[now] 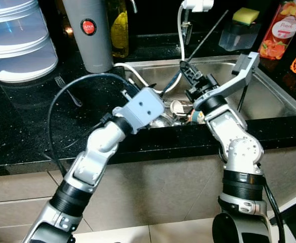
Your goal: Kitchen organization
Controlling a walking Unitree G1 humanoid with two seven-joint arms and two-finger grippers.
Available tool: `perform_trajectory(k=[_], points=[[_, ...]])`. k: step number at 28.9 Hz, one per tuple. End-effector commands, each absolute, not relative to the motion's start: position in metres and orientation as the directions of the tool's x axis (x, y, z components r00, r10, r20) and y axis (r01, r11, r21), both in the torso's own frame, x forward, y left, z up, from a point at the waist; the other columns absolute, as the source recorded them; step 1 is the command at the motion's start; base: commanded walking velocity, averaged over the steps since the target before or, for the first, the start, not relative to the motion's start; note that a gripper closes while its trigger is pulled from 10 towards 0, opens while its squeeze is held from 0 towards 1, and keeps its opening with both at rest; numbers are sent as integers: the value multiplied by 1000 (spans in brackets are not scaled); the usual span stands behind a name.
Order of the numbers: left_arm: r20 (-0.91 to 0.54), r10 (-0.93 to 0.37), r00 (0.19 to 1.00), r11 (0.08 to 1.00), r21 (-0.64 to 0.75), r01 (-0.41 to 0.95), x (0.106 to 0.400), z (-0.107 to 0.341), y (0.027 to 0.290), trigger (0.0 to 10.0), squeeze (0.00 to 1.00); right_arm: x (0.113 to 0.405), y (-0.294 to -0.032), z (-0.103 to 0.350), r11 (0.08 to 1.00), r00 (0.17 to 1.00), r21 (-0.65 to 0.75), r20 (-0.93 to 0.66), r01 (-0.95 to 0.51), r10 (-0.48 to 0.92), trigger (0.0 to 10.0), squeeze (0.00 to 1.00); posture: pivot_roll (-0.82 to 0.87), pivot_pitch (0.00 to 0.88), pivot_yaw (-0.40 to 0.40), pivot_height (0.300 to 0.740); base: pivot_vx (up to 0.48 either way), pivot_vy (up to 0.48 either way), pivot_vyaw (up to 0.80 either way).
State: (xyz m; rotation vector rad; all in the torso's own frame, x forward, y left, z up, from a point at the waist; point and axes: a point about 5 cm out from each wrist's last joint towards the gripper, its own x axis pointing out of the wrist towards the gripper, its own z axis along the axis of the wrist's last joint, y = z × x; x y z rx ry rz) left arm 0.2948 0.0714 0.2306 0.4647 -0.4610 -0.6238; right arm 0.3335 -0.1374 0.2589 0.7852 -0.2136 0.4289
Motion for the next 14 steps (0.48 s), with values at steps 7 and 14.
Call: perform_trajectory(k=[7, 14], points=[[234, -570, 787, 775, 472, 420, 301, 224, 83, 10000, 0, 362, -161, 245, 834, 981, 531, 186, -150, 58, 10000, 0, 123, 0, 7, 740, 0, 0, 0], [216, -502, 837, 780, 532, 331, 311, 225, 97, 10000, 0, 371, -149, 209, 936, 996, 341, 17, -83, 82, 10000, 1000, 136, 0, -8, 740, 0, 0, 0]])
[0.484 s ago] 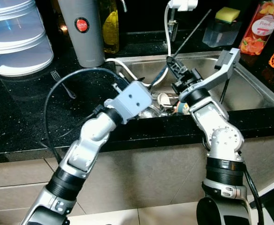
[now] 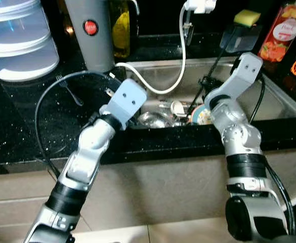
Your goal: Kitchen organization
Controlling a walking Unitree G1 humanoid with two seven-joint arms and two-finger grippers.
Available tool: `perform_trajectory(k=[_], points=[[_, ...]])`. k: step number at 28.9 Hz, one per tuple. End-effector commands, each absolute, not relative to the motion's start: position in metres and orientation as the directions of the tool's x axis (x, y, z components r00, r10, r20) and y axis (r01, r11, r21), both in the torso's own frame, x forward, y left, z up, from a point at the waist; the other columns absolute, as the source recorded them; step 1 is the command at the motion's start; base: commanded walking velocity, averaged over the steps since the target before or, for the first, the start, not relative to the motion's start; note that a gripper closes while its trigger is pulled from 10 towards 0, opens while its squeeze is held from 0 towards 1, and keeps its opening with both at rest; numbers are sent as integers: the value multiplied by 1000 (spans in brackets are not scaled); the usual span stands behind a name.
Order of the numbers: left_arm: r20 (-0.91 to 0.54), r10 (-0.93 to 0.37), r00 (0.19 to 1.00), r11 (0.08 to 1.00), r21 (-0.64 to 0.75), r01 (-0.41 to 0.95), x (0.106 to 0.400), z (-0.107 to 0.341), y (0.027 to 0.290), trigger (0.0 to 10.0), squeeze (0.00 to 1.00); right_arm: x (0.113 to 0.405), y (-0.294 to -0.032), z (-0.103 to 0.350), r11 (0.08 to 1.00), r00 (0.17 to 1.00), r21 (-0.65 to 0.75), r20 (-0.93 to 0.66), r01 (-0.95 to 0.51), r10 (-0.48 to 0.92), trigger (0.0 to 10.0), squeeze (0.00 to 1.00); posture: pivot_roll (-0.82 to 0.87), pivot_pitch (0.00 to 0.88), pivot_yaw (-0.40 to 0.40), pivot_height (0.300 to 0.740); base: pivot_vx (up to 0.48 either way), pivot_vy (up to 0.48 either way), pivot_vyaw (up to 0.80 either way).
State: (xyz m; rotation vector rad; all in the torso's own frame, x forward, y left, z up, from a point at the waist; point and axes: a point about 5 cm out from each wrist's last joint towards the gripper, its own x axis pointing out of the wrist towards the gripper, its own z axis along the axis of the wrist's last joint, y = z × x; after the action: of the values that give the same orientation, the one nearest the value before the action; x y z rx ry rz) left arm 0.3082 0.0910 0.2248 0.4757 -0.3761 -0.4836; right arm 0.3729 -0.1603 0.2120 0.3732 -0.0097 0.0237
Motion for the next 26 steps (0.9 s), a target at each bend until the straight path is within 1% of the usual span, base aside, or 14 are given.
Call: perform_trajectory(k=[1, 3, 4, 5, 8, 9, 11, 14, 16, 17, 20, 22, 24, 26], points=[[216, -502, 837, 780, 532, 331, 311, 225, 97, 10000, 0, 371, -149, 209, 936, 996, 341, 17, -83, 82, 10000, 1000, 136, 0, -8, 740, 0, 0, 0], [212, -500, 840, 779, 533, 330, 310, 224, 98, 10000, 0, 369, -145, 210, 920, 994, 377, 47, -105, 95, 10000, 1000, 141, 0, -10, 740, 0, 0, 0], [210, -492, 845, 785, 526, 326, 310, 224, 100, 10000, 0, 366, -146, 221, 904, 988, 408, 131, -131, 84, 10000, 1000, 144, 0, -8, 740, 0, 0, 0], [209, -485, 850, 791, 519, 324, 310, 224, 101, 10000, 0, 365, -147, 227, 893, 981, 424, 180, -149, 78, 10000, 0, 144, 0, -5, 740, 0, 0, 0], [201, -462, 864, 800, 516, 307, 312, 224, 104, 10000, 0, 364, -150, 234, 889, 973, 433, 226, -150, 54, 10000, 0, 142, 0, 1, 740, 0, 0, 0], [193, -403, 895, 811, 529, 251, 318, 223, 112, 10000, 0, 365, -153, 231, 909, 976, 402, 218, -112, 24, 10000, 0, 140, 0, 1, 740, 0, 0, 0], [198, -345, 917, 834, 514, 203, 323, 224, 119, 10000, 0, 365, -155, 227, 919, 977, 383, 211, -99, 18, 10000, 0, 138, 0, 1, 740, 0, 0, 0], [202, -234, 951, 872, 476, 114, 331, 226, 133, 10000, 0, 360, -158, 228, 918, 971, 381, 237, -111, 19, 10000, 0, 131, 0, 4, 740, 0, 0, 0], [202, -207, 957, 883, 461, 94, 333, 226, 137, 10000, 0, 357, -157, 230, 917, 966, 379, 256, -126, 27, 10000, 0, 131, 0, 4, 740, 0, 0, 0], [196, -151, 969, 912, 406, 60, 336, 227, 145, 10000, 0, 354, -156, 236, 925, 955, 350, 294, -147, 41, 10000, 0, 124, 0, 11, 740, 0, 0, 0], [138, -55, 989, 963, 270, 16, 342, 223, 158, 10000, 0, 348, -151, 247, 938, 932, 295, 356, -180, 67, 10000, 0, 121, 0, 16, 740, 0, 0, 0], [138, -55, 989, 963, 270, 16, 342, 223, 158, 10000, 0, 348, -151, 247, 938, 932, 295, 356, -180, 67, 10000, 0, 121, 0, 16, 740, 0, 0, 0], [106, 16, 994, 981, 189, -36, 346, 221, 169, 10000, 0, 346, -148, 252, 942, 920, 273, 384, -194, 78, 10000, 0, 113, 0, 27, 740, 0, 0, 0], [70, 102, 992, 981, 161, -112, 350, 218, 182, 10000, 0, 345, -146, 255, 945, 911, 259, 403, -201, 83, 10000, 0, 112, 0, 29, 740, 0, 0, 0]])
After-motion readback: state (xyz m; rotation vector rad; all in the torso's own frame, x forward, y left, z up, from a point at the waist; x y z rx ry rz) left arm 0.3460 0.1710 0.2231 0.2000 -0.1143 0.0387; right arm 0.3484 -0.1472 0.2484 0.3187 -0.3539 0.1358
